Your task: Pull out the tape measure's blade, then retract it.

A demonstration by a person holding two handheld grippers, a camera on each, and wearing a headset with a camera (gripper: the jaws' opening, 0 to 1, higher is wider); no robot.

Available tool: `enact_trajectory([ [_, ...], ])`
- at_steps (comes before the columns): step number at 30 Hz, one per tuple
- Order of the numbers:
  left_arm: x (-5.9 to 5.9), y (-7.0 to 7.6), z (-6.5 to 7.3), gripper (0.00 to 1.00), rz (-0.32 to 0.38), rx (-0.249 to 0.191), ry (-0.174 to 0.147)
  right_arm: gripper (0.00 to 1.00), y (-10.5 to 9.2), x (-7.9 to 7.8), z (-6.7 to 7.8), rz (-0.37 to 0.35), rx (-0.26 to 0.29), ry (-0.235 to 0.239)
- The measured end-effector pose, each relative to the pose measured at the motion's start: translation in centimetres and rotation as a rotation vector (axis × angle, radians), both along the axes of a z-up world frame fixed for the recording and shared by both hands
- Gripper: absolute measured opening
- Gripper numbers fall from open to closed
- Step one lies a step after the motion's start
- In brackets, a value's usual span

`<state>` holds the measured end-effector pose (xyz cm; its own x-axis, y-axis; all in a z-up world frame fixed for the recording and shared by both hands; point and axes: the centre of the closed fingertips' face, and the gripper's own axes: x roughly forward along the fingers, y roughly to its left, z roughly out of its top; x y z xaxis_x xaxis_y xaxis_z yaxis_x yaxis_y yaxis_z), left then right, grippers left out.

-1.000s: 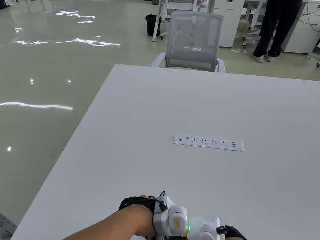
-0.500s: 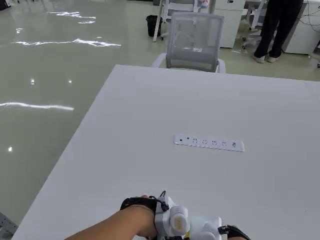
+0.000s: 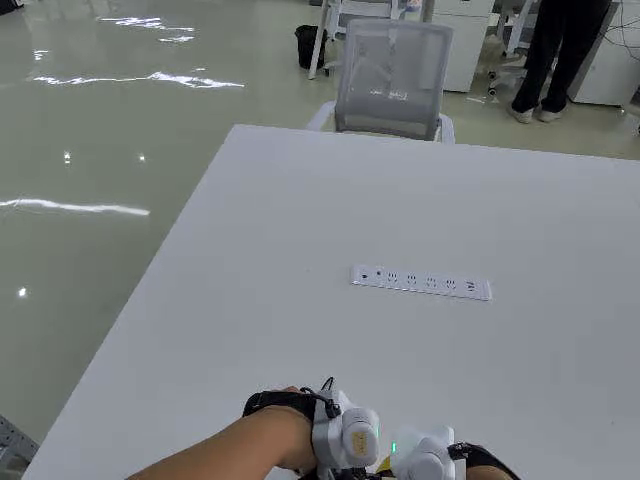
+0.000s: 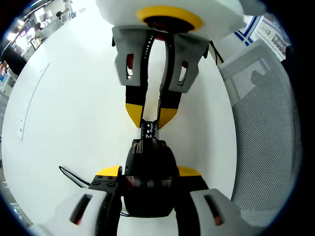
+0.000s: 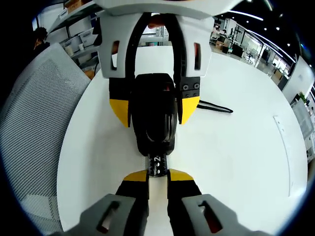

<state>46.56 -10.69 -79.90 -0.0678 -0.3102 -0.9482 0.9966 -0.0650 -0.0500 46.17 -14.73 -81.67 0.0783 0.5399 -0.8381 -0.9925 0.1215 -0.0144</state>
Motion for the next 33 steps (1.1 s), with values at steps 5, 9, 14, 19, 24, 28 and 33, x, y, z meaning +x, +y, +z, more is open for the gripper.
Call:
enact_trajectory([
  [5, 0.0, 0.0, 0.0, 0.38, -0.001, -0.001, 0.001, 0.12, -0.5, 0.0, -0.2, 0.0, -0.006, -0.003],
  [9, -0.1, 0.0, 0.1, 0.38, -0.003, -0.001, -0.002, 0.12, -0.7, 0.0, -0.2, -0.001, -0.011, -0.004],
  [14, -0.1, -0.1, 0.1, 0.38, -0.001, -0.001, -0.003, 0.12, -1.2, -0.1, 0.0, 0.0, -0.016, -0.006],
  [19, -0.1, 0.0, 0.1, 0.38, 0.004, 0.0, -0.001, 0.12, -1.5, -0.1, 0.0, -0.004, -0.022, -0.004],
  [24, -0.2, 0.0, 0.0, 0.38, 0.0, 0.007, -0.008, 0.12, -1.9, -0.2, 0.0, -0.009, -0.023, -0.002],
  [28, -0.1, 0.0, 0.0, 0.38, 0.001, 0.009, -0.01, 0.12, -2.2, -0.1, -0.1, -0.016, -0.026, 0.0],
  [33, -0.1, -0.1, 0.0, 0.38, 0.001, 0.01, -0.012, 0.12, -2.8, -0.1, -0.1, -0.019, -0.028, 0.0],
])
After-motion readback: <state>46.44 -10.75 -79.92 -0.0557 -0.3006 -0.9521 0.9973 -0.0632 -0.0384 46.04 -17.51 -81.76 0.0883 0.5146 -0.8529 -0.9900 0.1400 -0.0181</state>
